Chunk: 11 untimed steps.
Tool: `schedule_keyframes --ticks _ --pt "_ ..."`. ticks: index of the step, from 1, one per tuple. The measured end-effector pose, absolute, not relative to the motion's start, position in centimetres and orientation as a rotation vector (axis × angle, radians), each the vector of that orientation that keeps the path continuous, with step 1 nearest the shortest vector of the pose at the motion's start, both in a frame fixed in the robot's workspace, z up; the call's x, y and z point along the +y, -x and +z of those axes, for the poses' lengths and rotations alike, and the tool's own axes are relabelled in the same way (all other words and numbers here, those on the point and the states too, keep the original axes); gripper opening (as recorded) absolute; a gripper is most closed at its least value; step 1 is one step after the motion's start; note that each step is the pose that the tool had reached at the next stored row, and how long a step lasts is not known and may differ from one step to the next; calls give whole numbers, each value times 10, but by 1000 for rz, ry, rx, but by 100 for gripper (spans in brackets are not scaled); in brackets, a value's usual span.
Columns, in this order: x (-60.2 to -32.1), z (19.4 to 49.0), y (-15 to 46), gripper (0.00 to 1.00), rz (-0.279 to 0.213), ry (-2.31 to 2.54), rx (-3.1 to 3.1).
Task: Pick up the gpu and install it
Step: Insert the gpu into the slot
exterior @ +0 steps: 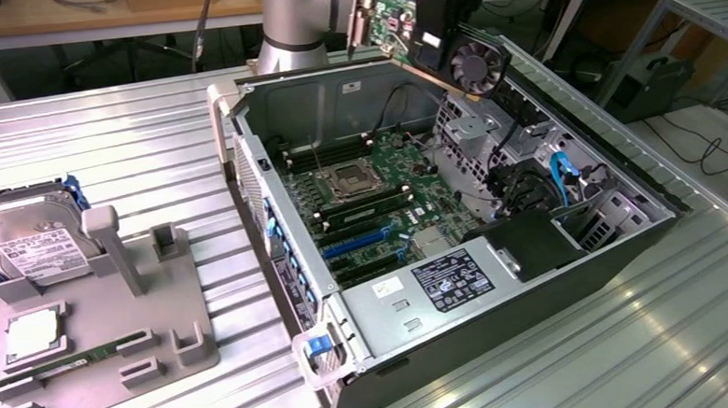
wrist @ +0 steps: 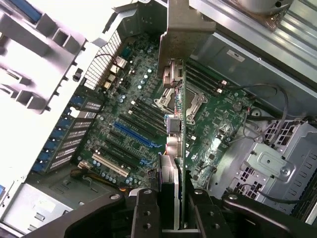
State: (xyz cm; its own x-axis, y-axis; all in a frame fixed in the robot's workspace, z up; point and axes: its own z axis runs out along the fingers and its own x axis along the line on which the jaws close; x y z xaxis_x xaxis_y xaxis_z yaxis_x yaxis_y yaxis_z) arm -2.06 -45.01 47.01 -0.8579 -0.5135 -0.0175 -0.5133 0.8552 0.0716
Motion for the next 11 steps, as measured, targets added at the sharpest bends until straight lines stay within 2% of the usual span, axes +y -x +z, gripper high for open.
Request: schedule_keyframes --ticks 11 --pt "-450 470 21 27 -115 -1006 -2967"
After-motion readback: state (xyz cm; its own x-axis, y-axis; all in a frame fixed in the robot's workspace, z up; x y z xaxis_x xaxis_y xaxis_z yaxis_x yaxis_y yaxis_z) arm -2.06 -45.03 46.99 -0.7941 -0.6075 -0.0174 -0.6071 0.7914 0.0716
